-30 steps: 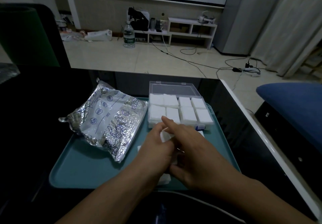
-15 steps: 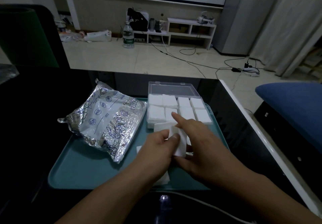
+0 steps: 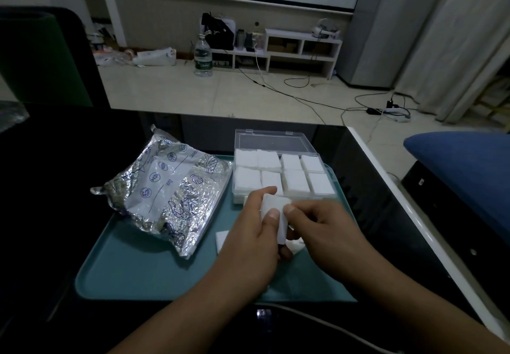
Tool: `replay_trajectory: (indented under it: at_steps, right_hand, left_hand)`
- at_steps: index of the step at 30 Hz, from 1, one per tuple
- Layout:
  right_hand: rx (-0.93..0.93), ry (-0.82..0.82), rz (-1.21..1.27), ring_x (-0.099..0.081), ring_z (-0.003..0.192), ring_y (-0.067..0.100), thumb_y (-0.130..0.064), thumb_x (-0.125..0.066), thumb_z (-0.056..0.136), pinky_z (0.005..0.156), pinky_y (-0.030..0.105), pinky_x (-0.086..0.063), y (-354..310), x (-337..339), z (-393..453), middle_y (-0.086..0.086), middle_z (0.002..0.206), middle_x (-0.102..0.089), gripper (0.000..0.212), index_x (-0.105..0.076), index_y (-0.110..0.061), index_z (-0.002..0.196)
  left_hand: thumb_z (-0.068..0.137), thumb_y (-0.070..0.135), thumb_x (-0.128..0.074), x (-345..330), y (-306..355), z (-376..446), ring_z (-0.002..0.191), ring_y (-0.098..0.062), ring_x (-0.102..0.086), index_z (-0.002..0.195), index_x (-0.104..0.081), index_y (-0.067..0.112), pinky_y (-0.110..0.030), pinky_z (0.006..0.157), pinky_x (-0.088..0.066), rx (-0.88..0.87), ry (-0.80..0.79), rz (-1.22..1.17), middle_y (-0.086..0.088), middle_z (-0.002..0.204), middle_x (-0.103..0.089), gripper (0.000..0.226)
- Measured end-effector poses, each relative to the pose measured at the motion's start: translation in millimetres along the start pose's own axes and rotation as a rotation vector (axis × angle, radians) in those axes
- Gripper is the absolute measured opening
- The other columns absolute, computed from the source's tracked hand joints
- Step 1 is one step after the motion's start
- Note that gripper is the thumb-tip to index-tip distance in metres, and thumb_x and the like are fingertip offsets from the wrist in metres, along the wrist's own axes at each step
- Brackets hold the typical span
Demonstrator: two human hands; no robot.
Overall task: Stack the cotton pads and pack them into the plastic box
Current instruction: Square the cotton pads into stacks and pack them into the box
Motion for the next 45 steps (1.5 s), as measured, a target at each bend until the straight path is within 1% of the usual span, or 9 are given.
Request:
replay_trajectory:
  at_steps: [8, 15, 18, 20, 23, 28, 32, 38, 45]
  right_hand:
    - [0.006, 0.010, 0.087, -0.048, 0.042, 0.002, -0.011, -0.044, 0.101, 0.047, 0.010, -0.038, -5.8, -6.1, -3.4, -0.002, 0.047, -0.056, 0.043, -0.060, -0.006, 0.061]
    - [0.033, 0.111, 0.072, -0.054, 0.050, -0.003, -0.014, -0.054, 0.098, 0.052, 0.010, -0.041, -4.1, 6.8, 0.3, -0.009, 0.053, -0.062, 0.030, -0.070, -0.013, 0.072]
    - [0.040, 0.164, 0.064, -0.056, 0.052, -0.005, -0.015, -0.055, 0.097, 0.052, 0.008, -0.041, -2.8, 14.4, 1.4, -0.013, 0.053, -0.063, 0.027, -0.070, -0.014, 0.074]
    - [0.046, 0.184, 0.061, -0.057, 0.053, -0.006, -0.016, -0.056, 0.096, 0.051, 0.006, -0.040, -2.7, 17.9, 2.4, -0.015, 0.054, -0.064, 0.024, -0.070, -0.014, 0.077]
    - [0.021, 0.210, 0.105, -0.062, 0.058, -0.003, -0.013, -0.062, 0.092, 0.053, 0.009, -0.044, 0.6, 20.9, 4.3, -0.011, 0.064, -0.070, 0.011, -0.071, -0.017, 0.087]
    - [-0.037, 0.223, 0.207, -0.058, 0.048, -0.005, -0.006, -0.063, 0.091, 0.046, 0.008, -0.040, 3.7, 27.9, 10.0, -0.009, 0.055, -0.067, 0.021, -0.070, -0.022, 0.079]
    - [-0.071, 0.243, 0.204, -0.056, 0.046, -0.006, -0.004, -0.061, 0.092, 0.045, 0.008, -0.040, 11.9, 31.0, 14.7, -0.010, 0.054, -0.066, 0.018, -0.074, -0.015, 0.088]
    - [-0.123, 0.200, 0.091, -0.067, 0.063, 0.006, -0.014, -0.050, 0.099, 0.055, 0.017, -0.048, 26.3, 9.9, 15.3, -0.002, 0.070, -0.073, 0.030, -0.075, -0.014, 0.083]
    - [-0.171, 0.215, 0.135, -0.067, 0.063, 0.006, -0.012, -0.057, 0.096, 0.053, 0.018, -0.048, 28.4, 15.7, 22.1, -0.002, 0.072, -0.073, 0.020, -0.074, -0.016, 0.086]
  left_hand:
    - [0.104, 0.021, -0.040, -1.1, 2.2, -1.7, 0.069, -0.006, -0.066, 0.141, -0.039, 0.037, -0.036, 0.076, -0.059, -0.019, -0.023, 0.015, 0.017, 0.086, -0.069, 0.041]
    - [0.104, 0.026, -0.043, 0.2, -5.6, 5.1, 0.082, -0.019, -0.064, 0.145, -0.036, 0.038, -0.033, 0.070, -0.056, 0.040, -0.034, 0.026, -0.006, 0.117, -0.063, 0.043]
    - [0.098, 0.035, -0.050, 9.5, -4.8, 7.5, 0.078, -0.019, -0.064, 0.140, -0.041, 0.035, -0.043, 0.082, -0.054, -0.023, 0.040, 0.127, 0.009, 0.088, -0.066, 0.043]
    - [0.096, 0.026, -0.057, 17.5, -1.3, 9.5, 0.070, -0.017, -0.066, 0.131, -0.050, 0.031, -0.034, 0.075, -0.054, -0.055, 0.109, 0.143, 0.004, 0.077, -0.064, 0.036]
    - [0.093, 0.021, -0.063, 24.2, 7.3, 9.9, 0.065, -0.010, -0.067, 0.121, -0.060, 0.032, -0.025, 0.066, -0.054, -0.080, 0.184, 0.176, 0.001, 0.076, -0.067, 0.030]
    - [0.093, 0.029, -0.062, 16.4, 12.1, 14.7, 0.068, -0.004, -0.064, 0.128, -0.062, 0.032, -0.036, 0.075, -0.055, -0.117, 0.236, 0.269, 0.009, 0.071, -0.067, 0.035]
    - [0.096, 0.029, -0.058, 4.7, 4.4, 20.0, 0.084, -0.004, -0.065, 0.137, -0.056, 0.027, -0.030, 0.082, -0.054, -0.113, 0.196, 0.309, 0.009, 0.093, -0.072, 0.041]
    - [0.097, 0.031, -0.053, 0.8, -7.3, 18.1, 0.098, -0.024, -0.065, 0.139, -0.054, 0.025, -0.049, 0.085, -0.053, -0.083, 0.153, 0.301, 0.000, 0.105, -0.066, 0.043]
    - [0.099, 0.024, -0.052, 3.3, 8.7, 16.9, 0.093, -0.014, -0.059, 0.144, -0.047, 0.022, -0.030, 0.083, -0.047, -0.147, 0.184, 0.376, 0.005, 0.098, -0.061, 0.046]
Point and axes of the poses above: each hand's wrist, its own z-axis towards the middle knuckle, its own x-axis out of the back of the hand, y = z × x, the point moved 9 cm from there along z, towards the middle knuckle
